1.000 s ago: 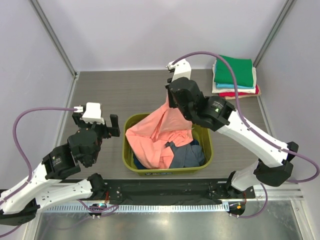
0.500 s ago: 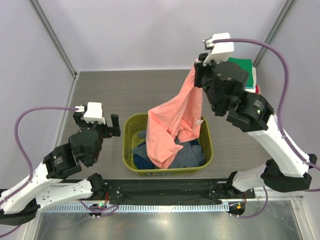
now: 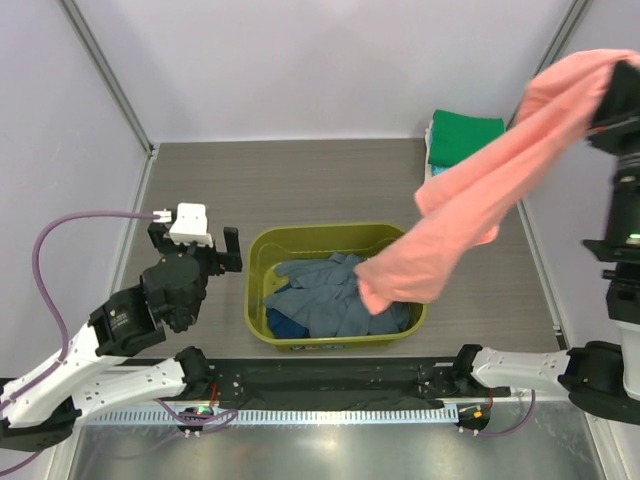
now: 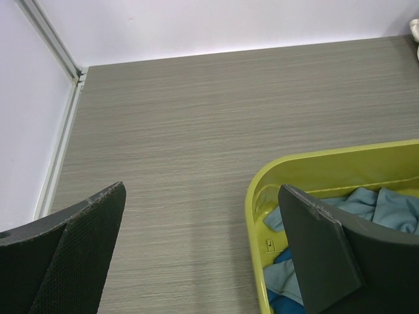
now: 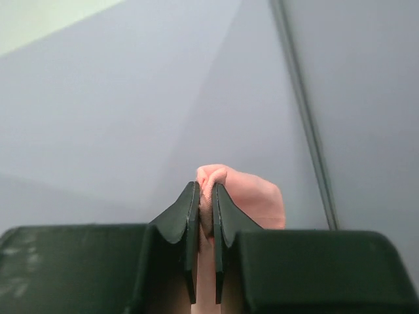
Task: Fold and stack the t-shirts
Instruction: Move the tshirt to the center of the board
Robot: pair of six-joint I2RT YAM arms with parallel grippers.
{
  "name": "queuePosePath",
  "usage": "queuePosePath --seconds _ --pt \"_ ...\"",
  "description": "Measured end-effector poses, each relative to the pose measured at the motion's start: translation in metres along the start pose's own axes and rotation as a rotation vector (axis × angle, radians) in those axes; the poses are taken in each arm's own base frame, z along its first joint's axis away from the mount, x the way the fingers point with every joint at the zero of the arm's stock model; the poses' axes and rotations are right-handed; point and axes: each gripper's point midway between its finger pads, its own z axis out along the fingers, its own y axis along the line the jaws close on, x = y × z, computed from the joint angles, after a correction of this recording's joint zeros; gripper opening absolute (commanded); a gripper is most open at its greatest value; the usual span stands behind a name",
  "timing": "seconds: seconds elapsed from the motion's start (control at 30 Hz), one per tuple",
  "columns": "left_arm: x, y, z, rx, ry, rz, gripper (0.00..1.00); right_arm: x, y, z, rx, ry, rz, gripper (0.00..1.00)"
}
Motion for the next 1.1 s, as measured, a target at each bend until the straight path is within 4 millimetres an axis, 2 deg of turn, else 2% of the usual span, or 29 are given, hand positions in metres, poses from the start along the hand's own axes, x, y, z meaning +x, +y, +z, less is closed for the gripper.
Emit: queuePosePath --seconds 0.1,0.17,0.27,0.43,0.53,0.63,0.7,0.83,0.97,1.1 --pt "0.001 -0.001 0.001 0.000 0.002 0.003 1.00 -0.040 -0.035 0.000 0.122 -0.081 0.027 0.01" --pt "0.001 -0.002 0.001 -0.001 0.005 0.008 1.00 -0.050 -0.053 -0.001 0.216 -0.109 0.010 0.01" --pt "0.003 -0.005 0.003 -0.002 0.013 0.019 1.00 -0.047 -0.057 0.000 0.295 -0.110 -0.036 0.01" --pt "0.006 -0.010 0.007 0.002 0.027 0.037 1.00 -0.034 -0.048 0.004 0.336 -0.093 -0.121 0.01" --pt "0.011 -0.019 0.010 0.026 0.047 0.059 1.00 -0.026 -0.045 0.004 0.340 -0.078 -0.160 0.01" --pt "0.024 -0.032 0.018 0.038 0.098 0.114 1.00 -0.008 -0.045 0.000 0.324 -0.050 -0.201 0.01" --pt "0.031 -0.042 0.024 0.043 0.141 0.144 1.00 0.012 -0.046 -0.005 0.298 -0.016 -0.243 0.01" --pt "0.061 -0.068 0.047 0.039 0.290 0.233 0.99 0.058 -0.046 -0.018 0.254 0.060 -0.279 0.01" --pt "0.096 -0.065 0.064 0.026 0.445 0.249 0.93 0.108 -0.045 -0.031 0.238 0.142 -0.299 0.01" --pt "0.117 -0.055 0.071 -0.001 0.552 0.240 0.92 0.158 -0.038 -0.040 0.219 0.214 -0.353 0.01"
